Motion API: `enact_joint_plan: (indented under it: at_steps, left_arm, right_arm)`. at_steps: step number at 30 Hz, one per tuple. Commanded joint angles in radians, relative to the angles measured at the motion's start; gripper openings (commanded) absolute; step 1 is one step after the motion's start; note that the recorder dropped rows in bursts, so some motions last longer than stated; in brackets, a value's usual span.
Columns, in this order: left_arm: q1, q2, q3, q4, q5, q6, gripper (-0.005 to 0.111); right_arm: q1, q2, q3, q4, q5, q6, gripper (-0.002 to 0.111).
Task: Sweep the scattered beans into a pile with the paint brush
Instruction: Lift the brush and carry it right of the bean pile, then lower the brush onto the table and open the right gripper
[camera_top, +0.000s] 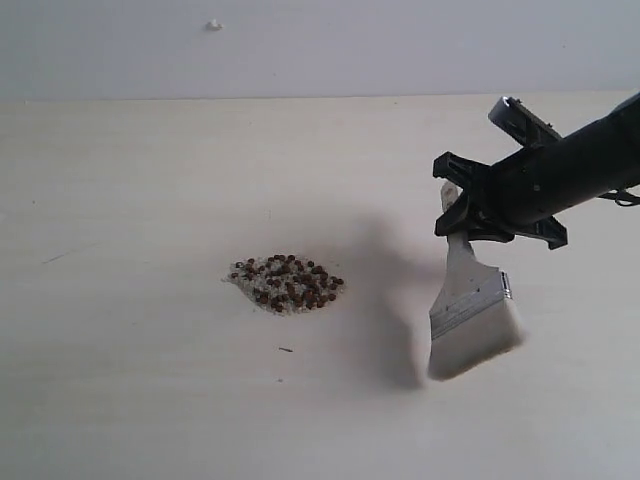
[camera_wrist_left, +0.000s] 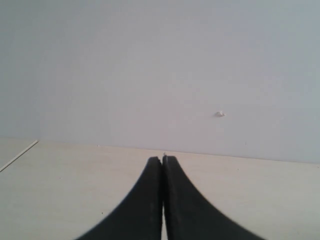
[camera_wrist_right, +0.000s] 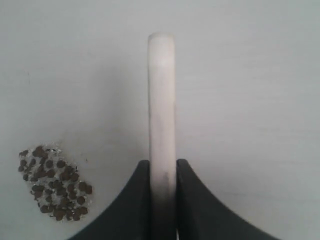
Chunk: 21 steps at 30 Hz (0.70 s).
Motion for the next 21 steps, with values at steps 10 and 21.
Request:
enact_joint_plan:
  at_steps: [10,21]
  left_arm:
    - [0.001,-0.006,0.003,-0.007,0.000,-0.003,0.000]
    - [0.001,-0.006,0.003,-0.007,0.000,-0.003,0.000]
  right_arm:
    - [-0.004,-0.003,0.011,-0.084,-0.048,0.005,0.000]
    - [-0.004,-0.008,0.011,-0.096,-0.194,0.003,0.056]
